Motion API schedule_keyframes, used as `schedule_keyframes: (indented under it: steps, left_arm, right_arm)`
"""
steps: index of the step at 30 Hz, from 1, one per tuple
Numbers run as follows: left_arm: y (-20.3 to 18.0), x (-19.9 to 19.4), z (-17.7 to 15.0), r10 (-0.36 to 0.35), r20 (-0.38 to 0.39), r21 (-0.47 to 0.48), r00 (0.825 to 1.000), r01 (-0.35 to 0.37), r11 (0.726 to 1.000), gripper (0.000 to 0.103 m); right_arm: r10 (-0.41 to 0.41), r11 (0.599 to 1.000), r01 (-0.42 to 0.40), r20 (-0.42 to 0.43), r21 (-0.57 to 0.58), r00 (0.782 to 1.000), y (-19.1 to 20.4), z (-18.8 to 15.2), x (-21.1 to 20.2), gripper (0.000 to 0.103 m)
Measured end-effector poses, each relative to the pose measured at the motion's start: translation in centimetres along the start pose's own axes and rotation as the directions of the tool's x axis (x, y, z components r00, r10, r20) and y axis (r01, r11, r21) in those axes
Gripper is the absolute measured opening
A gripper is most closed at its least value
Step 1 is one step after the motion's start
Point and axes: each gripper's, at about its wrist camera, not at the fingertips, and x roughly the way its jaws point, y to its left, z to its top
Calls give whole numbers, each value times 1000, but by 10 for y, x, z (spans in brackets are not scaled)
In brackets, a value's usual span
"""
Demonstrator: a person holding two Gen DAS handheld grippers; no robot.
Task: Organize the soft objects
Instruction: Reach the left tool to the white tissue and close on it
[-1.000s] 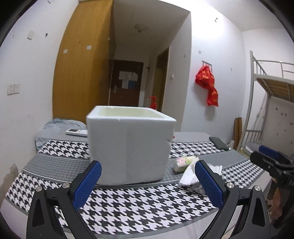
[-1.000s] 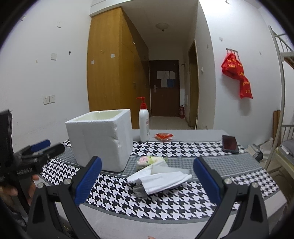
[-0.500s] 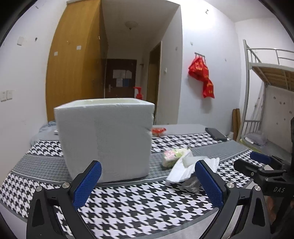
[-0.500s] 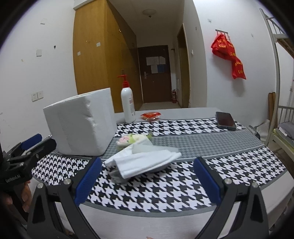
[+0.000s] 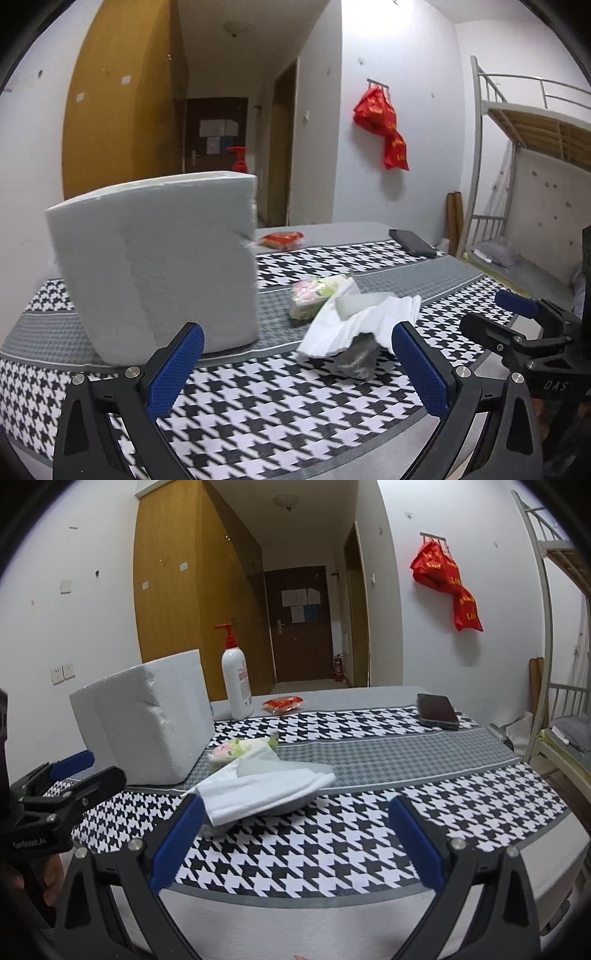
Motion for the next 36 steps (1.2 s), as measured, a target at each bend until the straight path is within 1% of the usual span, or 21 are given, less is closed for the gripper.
schedule_keyframes:
  steps: [7,10,14,23,25,27,29,32,33,34,36]
  left_arm:
    - [-20,20,4,-33,-52,41,998,35,999,102]
    - [-30,29,3,-53,-86,72,995,59,996,102]
    - [-41,41,3,-55,-118,95,991,67,993,102]
    - [-62,58,5,-41,-148,150,988,63,987,102]
    - [-65,64,4,-31,-173,161,984,59,985,98]
    - [-66,69,3,-37,-199,165,979,70,984,90]
    - [-66,75,2,-25,-233,165,972,65,984,86]
    - [-65,82,1,-18,-270,155,963,62,986,73]
    - [-64,84,0,-19,-278,151,960,63,987,68]
    - [-63,85,0,-20,-288,143,957,64,988,65]
    - [-62,87,-1,-19,-299,139,954,63,988,56]
  right_arm:
    - [-12,1000,12,-7,20,1000,-19,-2,4,101]
    - [-19,999,19,-12,28,1000,-27,-4,5,101]
    - [-17,999,18,-23,41,1000,-37,-8,7,101]
    - [-30,996,32,-22,81,999,-57,-13,4,101]
    - [-30,996,32,-22,87,999,-60,-13,4,101]
    - [-32,995,34,-25,96,999,-63,-14,3,101]
    - [-31,994,33,-26,100,999,-65,-15,3,101]
    - [-27,994,30,-26,104,999,-67,-15,3,101]
    - [-26,994,28,-25,104,999,-67,-15,3,101]
    - [-25,994,27,-25,103,999,-67,-15,3,101]
    - [-22,994,24,-27,104,999,-68,-15,3,101]
